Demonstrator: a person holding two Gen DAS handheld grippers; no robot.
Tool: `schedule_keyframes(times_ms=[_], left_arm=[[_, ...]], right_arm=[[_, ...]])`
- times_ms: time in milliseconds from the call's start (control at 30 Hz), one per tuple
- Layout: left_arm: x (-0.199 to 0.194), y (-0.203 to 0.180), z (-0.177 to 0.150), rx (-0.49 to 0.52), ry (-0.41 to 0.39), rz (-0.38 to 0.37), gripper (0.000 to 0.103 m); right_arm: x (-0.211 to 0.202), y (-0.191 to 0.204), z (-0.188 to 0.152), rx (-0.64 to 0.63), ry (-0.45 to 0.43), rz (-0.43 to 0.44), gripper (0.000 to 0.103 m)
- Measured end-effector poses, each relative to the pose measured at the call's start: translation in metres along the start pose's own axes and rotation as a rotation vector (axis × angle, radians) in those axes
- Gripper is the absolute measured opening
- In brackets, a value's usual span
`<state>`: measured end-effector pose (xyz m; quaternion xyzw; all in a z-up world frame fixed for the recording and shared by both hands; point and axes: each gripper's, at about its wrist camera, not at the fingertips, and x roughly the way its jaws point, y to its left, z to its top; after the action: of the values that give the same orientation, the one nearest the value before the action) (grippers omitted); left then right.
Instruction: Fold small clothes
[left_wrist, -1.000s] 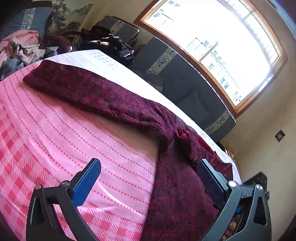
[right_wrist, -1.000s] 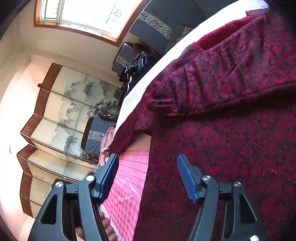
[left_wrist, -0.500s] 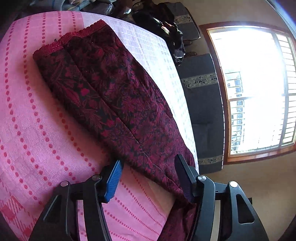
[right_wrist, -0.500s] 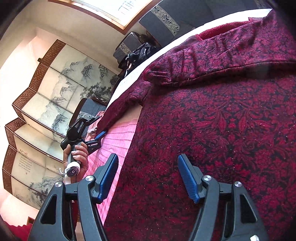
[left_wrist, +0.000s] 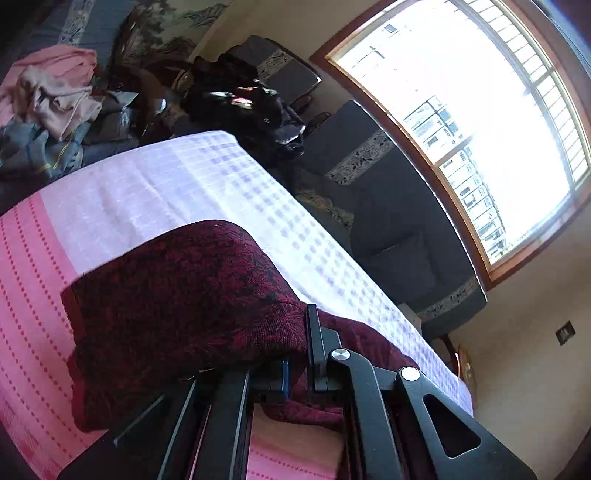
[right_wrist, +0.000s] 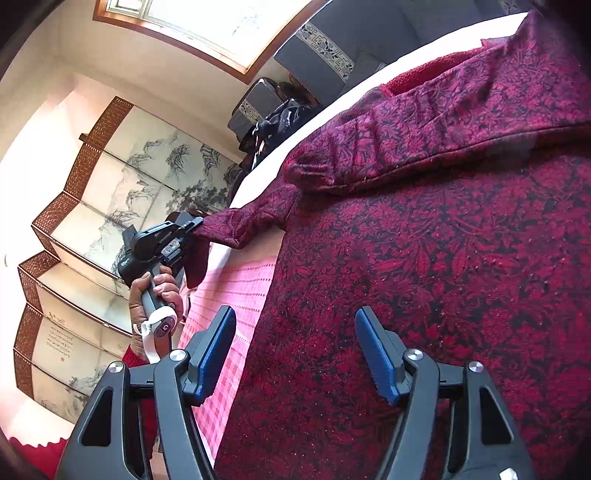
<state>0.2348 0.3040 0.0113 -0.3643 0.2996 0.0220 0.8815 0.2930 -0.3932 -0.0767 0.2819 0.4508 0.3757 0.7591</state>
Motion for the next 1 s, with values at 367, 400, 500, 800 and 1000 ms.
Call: schedule_keyframes(times_ms=[367,400,500,800,1000], left_arm=[[0.071,-0.272,-0.148,0.56,0.163,-0.176,0.006],[0.082,-0.284,-0.166,0.588,0.186,-0.18,0.006],[0.115,-0.314,-0.219,0.705,0.238,-0.16,0.007],[0.113,-0.346,-0.304,1.01,0.098,-0.157,0.073],[0.073,-0.347,-0.293,0.963,0.076,-0.351,0.088]], right_arm=[[-0.095,-0.062,0.02,0.116,-0.228,-0.019,0.066],[-0.102,-0.068,0.02,0.129,-0.24,-0.023,0.066],[-0.12,-0.082,0.018,0.149,-0.265,-0.032,0.066],[-0.156,-0.121,0.018,0.209,-0.338,-0.031,0.067],[-0.171,-0.138,0.022,0.263,-0.385,-0.024,0.067]])
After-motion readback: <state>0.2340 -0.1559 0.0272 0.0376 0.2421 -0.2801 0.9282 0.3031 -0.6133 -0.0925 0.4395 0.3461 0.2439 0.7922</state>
